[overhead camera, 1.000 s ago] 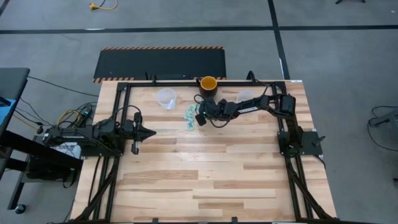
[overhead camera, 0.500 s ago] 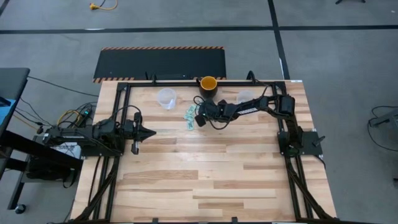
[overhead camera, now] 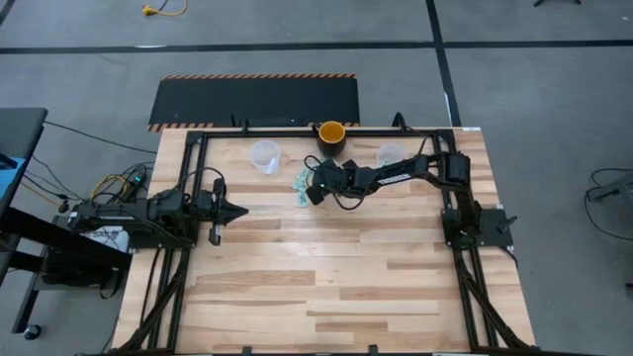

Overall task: Pick and place Stevia / Truvia into bins
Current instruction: Put the stevia packet into the right transparent container

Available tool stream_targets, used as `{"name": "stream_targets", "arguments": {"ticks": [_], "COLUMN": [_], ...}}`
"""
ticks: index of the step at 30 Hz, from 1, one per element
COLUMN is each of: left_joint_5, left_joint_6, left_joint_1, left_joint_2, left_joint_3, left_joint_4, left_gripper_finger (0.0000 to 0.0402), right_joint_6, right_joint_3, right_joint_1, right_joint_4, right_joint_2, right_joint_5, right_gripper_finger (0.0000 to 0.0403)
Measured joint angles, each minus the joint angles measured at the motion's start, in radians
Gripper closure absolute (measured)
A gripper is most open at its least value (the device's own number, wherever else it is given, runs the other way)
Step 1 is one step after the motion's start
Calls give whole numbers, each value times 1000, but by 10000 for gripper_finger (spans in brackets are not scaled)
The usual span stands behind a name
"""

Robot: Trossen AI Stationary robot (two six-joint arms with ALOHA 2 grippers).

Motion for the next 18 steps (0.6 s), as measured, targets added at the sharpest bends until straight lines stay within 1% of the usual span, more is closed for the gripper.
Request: {"name": "stream_targets", "arguments": {"ticks": [12, 18], "left_joint_5": [-3, -3], "left_joint_6": [3, 0], "left_joint_1": [0, 0], "left_joint_2": [0, 0], "left_joint_3": [0, 0], "left_joint_4": [0, 0], "left_gripper_finger": [401, 401], "right_joint_6": [-4, -4], "right_joint_3": [-1, -1], "right_joint_1": [-35, -59], "right_joint_4": [-22, -42], "right_joint_2": [0, 0], "right_joint_5": [38, 39], "right_gripper_finger": [219, 207]}}
